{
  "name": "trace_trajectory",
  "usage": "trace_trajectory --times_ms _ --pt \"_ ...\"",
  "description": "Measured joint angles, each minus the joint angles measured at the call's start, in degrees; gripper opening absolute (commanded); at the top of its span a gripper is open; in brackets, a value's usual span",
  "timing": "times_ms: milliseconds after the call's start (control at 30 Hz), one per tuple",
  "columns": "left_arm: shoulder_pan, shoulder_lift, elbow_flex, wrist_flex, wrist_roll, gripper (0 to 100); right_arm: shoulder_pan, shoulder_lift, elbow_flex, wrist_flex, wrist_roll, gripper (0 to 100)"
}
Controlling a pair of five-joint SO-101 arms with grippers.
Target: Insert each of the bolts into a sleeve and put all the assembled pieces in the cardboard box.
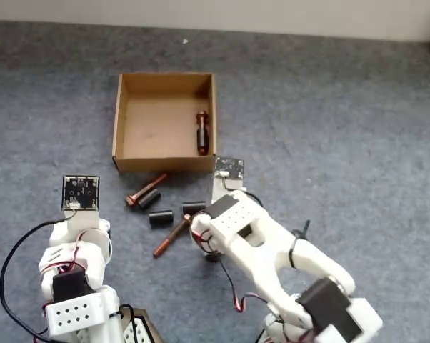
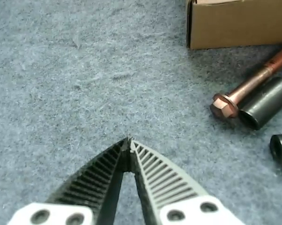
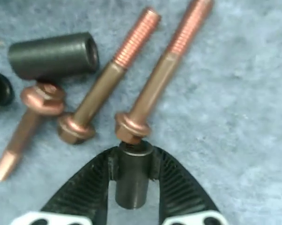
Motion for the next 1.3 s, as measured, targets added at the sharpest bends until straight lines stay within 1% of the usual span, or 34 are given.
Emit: trace_trajectory --times_ms 67,233,333,433,600,733,833,1000,1067,1200,1300 --pt "0.0 0.0 0.0 0.0 -0.18 3 1.85 -6.15 0.0 0.53 2.2 0.5" --pt "0.0 0.0 0.0 0.0 -4.84 3 8.35 -21.36 4.31 0.26 3.87 0.5" --pt "0.0 0.0 -1.67 1.49 -5.27 3 11.69 -27.78 9.67 -3.34 3.87 0.5" --pt "0.7 0.09 -6.15 4.84 -5.27 3 15.3 -32.35 15.65 -9.67 3.87 0.5" --pt "6.95 0.09 -18.29 14.68 -5.36 3 22.86 -37.54 23.3 -20.04 3.87 0.5" --pt "15.38 1.76 -26.55 21.63 -5.36 3 28.75 -39.47 25.67 -25.58 3.87 0.5" --pt "21.8 8.7 -30.51 23.12 -5.36 3 32.0 -39.74 26.99 -28.92 3.87 0.5" --pt "31.65 27.96 -37.63 23.3 -5.36 3 34.55 -39.91 28.66 -32.88 3.87 0.5" --pt "34.81 36.13 -40.09 23.3 -5.36 7 34.46 -39.91 28.66 -33.41 3.87 0.5" --pt "39.3 50.99 -44.22 21.19 -5.36 20 34.73 -39.91 28.66 -33.67 3.87 0.5" --pt "39.65 60.84 -45.98 17.85 -3.34 21 34.55 -39.91 28.66 -33.67 3.87 0.5"
